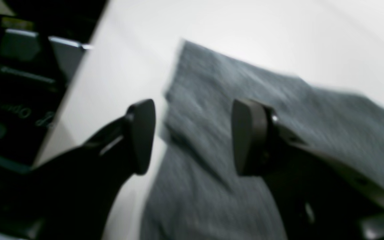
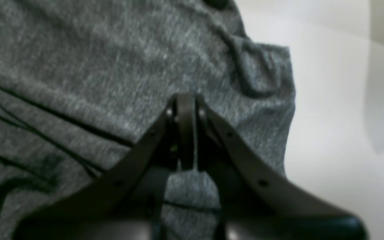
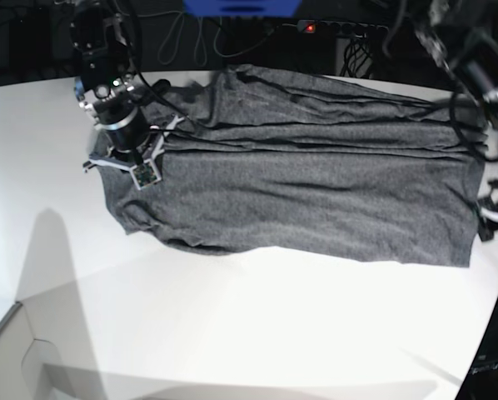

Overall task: Layout the t-shirt on the table in an organized manner, then fold the t-shirt properly
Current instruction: 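Lift the hem with both grippers and pull it toward the collar, then pull the hem corners back out with both grippers to straighten the shirt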

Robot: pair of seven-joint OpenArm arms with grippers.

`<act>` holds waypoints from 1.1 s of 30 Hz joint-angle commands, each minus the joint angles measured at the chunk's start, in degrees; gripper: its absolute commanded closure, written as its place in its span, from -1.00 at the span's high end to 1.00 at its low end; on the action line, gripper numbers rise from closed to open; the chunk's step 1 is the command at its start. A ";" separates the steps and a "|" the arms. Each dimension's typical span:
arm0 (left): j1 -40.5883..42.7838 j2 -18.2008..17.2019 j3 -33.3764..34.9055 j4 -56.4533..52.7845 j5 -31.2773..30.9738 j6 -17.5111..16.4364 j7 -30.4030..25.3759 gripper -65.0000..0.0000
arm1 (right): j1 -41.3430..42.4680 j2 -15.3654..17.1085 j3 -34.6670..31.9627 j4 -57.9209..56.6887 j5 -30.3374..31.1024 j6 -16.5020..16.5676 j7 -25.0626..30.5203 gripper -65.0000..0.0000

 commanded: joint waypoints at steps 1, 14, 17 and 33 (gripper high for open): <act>-3.43 -1.98 0.30 -3.06 0.31 -0.11 -2.59 0.09 | 0.41 0.31 0.19 1.03 0.18 0.04 1.22 -1.00; -24.88 -7.96 0.30 -50.79 19.65 -0.02 -31.16 0.09 | -0.03 0.22 2.30 0.85 0.18 0.04 1.22 -1.00; -25.41 -7.70 0.30 -52.02 21.50 0.07 -33.36 0.09 | -0.03 0.22 3.09 0.67 0.18 0.04 1.22 -1.00; -23.48 -7.70 7.95 -52.37 21.94 13.69 -33.62 0.10 | -0.03 0.31 4.06 0.67 0.18 0.04 1.22 -1.00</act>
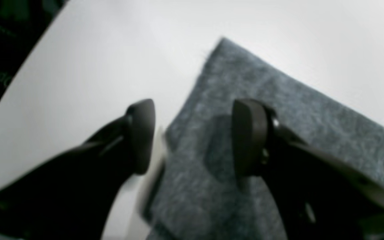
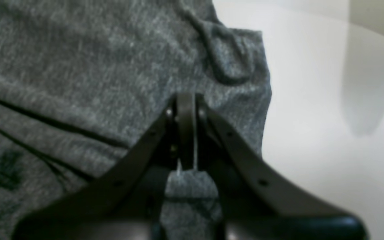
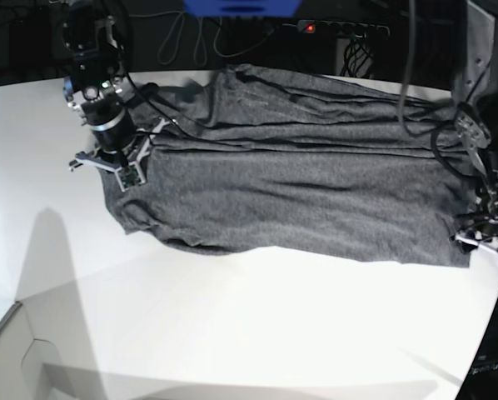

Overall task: Layout the t-shirt on the table in an organized manner, then fold the t-shirt properly
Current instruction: 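Pull the hem corners back out with both grippers to straighten the shirt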

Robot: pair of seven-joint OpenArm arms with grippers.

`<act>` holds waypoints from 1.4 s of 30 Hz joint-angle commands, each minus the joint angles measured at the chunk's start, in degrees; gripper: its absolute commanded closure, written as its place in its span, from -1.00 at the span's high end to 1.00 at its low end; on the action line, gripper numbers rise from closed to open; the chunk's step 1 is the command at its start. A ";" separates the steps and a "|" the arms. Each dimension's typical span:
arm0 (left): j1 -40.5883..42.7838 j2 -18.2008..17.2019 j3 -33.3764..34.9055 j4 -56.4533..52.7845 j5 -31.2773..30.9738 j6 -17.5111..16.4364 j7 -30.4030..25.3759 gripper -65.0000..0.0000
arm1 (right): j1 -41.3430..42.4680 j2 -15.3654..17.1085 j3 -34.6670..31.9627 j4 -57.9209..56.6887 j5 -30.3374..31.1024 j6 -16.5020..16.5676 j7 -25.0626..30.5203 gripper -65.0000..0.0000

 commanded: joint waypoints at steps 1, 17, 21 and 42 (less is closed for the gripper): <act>-1.64 -0.97 0.74 0.72 -0.51 1.00 -1.42 0.10 | 0.36 0.40 0.19 0.91 0.14 -0.11 1.18 -1.00; -1.64 0.62 1.79 0.63 -0.51 2.49 -1.42 -0.60 | 0.36 0.40 0.19 0.91 0.14 -0.11 1.18 -1.00; -1.64 0.62 1.88 0.80 -0.51 2.49 -1.42 -1.00 | 0.72 0.31 0.19 1.00 0.14 -0.11 1.18 -1.00; 9.96 5.28 1.97 29.73 -16.95 1.70 1.65 -1.00 | 9.51 -1.27 -0.16 1.27 0.14 -0.11 -2.69 -0.28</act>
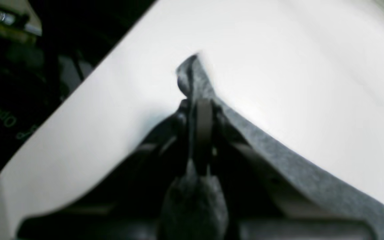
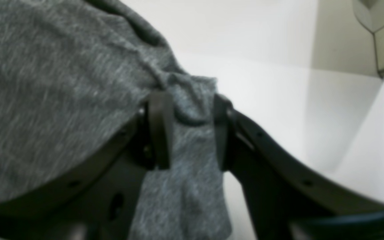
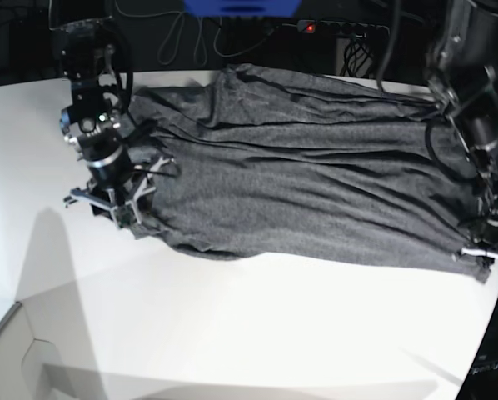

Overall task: Layout the t-shirt on the table in an organized manner, then fold the t-shirt properly
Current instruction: 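Pull the hem corners back out with both grippers to straighten the shirt, then hold the hem corners and drag the shirt edge along the table with both grippers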

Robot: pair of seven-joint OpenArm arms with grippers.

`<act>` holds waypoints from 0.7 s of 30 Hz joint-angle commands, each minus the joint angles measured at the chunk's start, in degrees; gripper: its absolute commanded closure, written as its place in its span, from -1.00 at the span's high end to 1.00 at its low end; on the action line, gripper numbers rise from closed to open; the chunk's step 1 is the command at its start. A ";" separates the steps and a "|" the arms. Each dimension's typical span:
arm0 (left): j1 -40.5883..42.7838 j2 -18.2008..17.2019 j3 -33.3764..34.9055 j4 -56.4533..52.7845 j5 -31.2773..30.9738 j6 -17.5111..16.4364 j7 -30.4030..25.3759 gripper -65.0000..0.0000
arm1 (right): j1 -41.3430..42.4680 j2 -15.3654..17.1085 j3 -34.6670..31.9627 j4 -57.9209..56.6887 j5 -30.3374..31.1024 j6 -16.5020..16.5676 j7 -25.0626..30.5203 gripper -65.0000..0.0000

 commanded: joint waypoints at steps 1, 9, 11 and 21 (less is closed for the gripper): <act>-0.78 -0.25 0.02 4.59 -1.09 -0.22 0.05 -1.00 | 1.03 -0.16 -0.01 1.11 0.27 -0.11 0.69 -0.28; 5.64 5.11 0.11 22.79 -1.35 -0.31 8.31 -1.00 | 2.26 -1.13 -1.42 0.85 0.27 -0.11 0.52 -0.26; 7.22 5.64 0.11 24.81 -1.44 -0.31 8.40 -1.00 | 2.26 -1.21 -1.42 0.94 0.27 -0.11 0.52 -0.26; 14.25 5.73 0.02 28.85 -1.52 -0.31 8.40 -1.00 | 2.26 -1.83 -1.77 1.03 0.36 -0.11 0.52 -0.26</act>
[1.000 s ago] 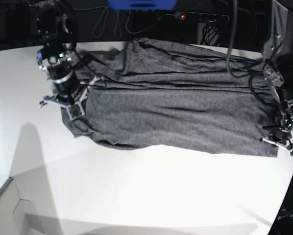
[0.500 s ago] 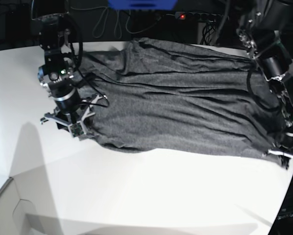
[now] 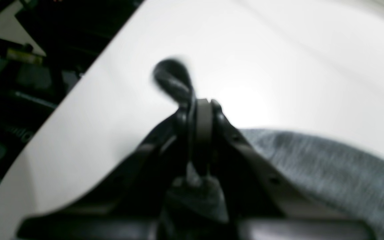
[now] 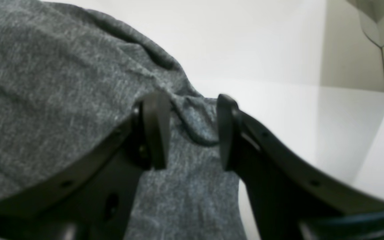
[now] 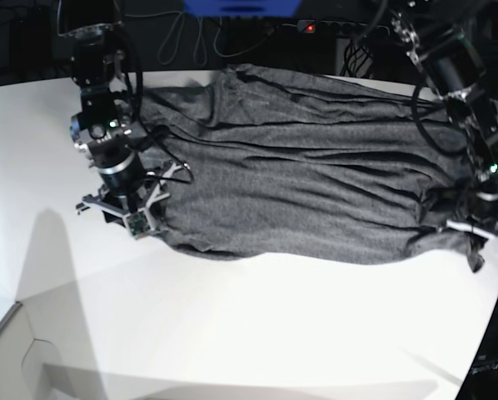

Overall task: Layout the t-shirt on the table in an organized manner, then fold the t-shirt properly
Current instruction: 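Hold the hem corners and drag the shirt edge along the table with both grippers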

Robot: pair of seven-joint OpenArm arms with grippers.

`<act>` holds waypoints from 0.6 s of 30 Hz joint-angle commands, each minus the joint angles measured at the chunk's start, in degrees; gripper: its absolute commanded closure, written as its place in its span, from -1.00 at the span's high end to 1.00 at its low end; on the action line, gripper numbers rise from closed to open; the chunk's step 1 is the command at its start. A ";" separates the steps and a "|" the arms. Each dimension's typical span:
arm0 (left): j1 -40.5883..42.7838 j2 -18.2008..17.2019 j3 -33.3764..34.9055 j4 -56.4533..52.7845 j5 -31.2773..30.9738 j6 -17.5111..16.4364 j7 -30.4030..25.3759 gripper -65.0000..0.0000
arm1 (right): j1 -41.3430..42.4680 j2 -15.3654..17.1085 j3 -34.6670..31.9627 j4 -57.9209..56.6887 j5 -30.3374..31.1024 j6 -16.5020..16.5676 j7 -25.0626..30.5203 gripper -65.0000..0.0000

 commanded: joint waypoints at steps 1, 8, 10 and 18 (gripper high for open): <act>-0.46 -1.09 -0.17 1.64 -0.54 0.02 -1.55 -1.00 | 0.86 -0.43 -0.17 1.11 0.25 -0.13 1.31 -0.26; 0.69 -1.27 -0.44 2.00 -0.54 0.02 -1.72 -1.00 | 5.17 -2.46 -0.26 -0.82 0.25 -0.13 -2.91 -0.09; 0.60 -1.35 -0.26 2.08 -0.54 0.02 -1.72 -1.00 | 8.16 -3.16 -0.26 -2.58 0.25 -0.04 -6.78 0.02; -0.10 -1.27 -0.26 1.73 -0.54 0.02 -1.64 -1.00 | 18.88 -5.09 -0.52 -13.13 0.25 4.97 -10.56 0.04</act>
